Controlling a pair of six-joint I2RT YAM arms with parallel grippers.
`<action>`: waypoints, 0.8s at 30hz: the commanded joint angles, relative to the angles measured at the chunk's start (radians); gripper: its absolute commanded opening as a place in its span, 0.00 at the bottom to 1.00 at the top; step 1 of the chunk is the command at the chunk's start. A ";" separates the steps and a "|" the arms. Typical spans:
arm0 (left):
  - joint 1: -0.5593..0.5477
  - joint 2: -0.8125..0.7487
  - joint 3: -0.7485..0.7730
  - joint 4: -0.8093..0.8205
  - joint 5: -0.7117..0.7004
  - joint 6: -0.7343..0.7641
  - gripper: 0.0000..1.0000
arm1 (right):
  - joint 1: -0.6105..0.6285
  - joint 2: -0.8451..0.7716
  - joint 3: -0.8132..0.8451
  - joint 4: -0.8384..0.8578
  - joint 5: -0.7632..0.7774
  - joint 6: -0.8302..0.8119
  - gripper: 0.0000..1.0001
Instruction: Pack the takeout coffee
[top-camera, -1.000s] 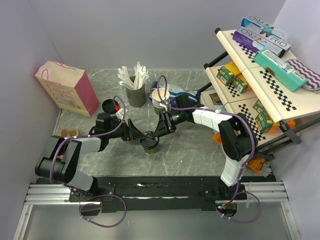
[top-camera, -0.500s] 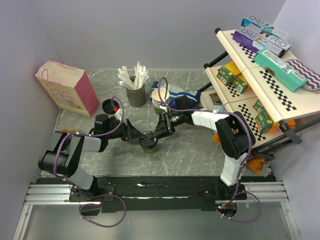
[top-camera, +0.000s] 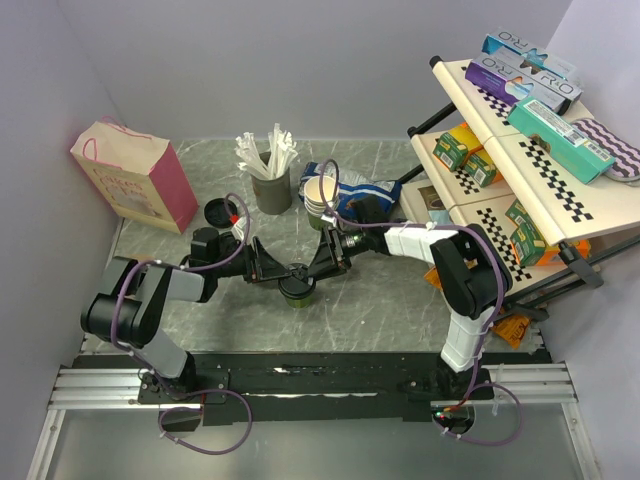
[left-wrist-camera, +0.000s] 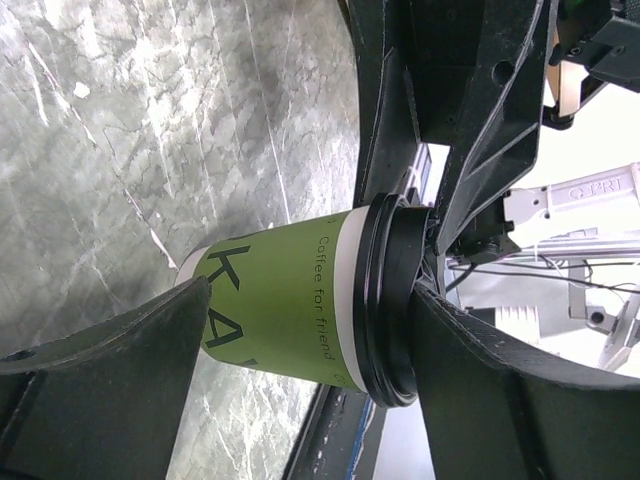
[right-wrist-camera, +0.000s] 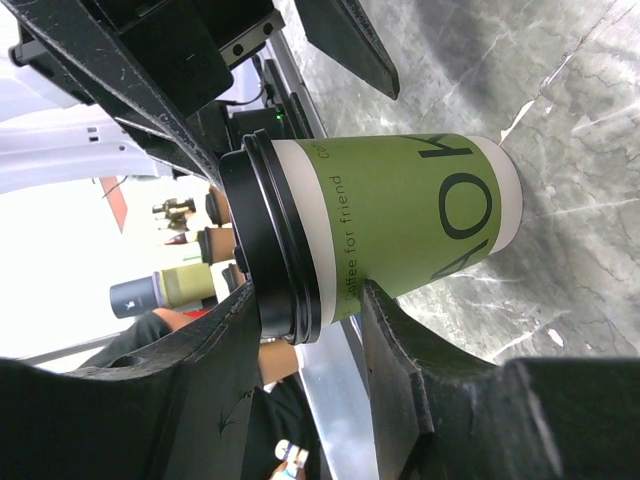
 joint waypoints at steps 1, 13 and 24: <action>0.017 0.102 -0.022 -0.179 -0.236 0.104 0.82 | 0.009 0.068 -0.082 -0.058 0.246 -0.037 0.48; 0.014 -0.001 -0.022 -0.016 -0.116 0.048 0.84 | 0.029 -0.035 -0.010 -0.044 0.164 -0.182 0.64; 0.014 -0.088 0.013 0.014 -0.019 -0.018 0.85 | 0.029 -0.082 0.058 -0.110 0.042 -0.258 0.73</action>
